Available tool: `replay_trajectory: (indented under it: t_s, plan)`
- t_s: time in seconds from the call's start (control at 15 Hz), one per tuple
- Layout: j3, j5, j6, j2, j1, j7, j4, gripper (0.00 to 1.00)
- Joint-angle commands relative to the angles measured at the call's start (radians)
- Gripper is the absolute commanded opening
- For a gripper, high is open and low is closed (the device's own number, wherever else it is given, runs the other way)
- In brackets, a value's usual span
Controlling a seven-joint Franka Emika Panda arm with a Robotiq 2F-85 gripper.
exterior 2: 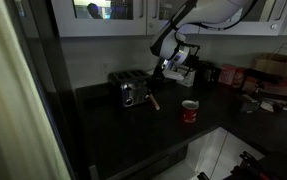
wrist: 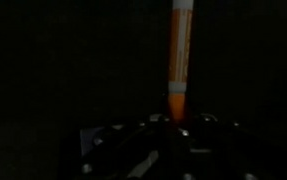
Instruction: Put the marker in the mug
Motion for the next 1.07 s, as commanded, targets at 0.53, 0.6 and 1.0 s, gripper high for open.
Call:
replay_trajectory:
  t_s: [0.53, 0.6, 1.0]
  plan:
    - [-0.236, -0.09, 0.362, -0.224, 0.139, 0.386, -0.316, 0.05]
    - [-0.295, -0.152, 0.382, -0.228, 0.188, 0.473, -0.33, 0.05]
    - [-0.784, -0.6, 0.333, -0.2, 0.628, 1.096, -0.31, 0.05]
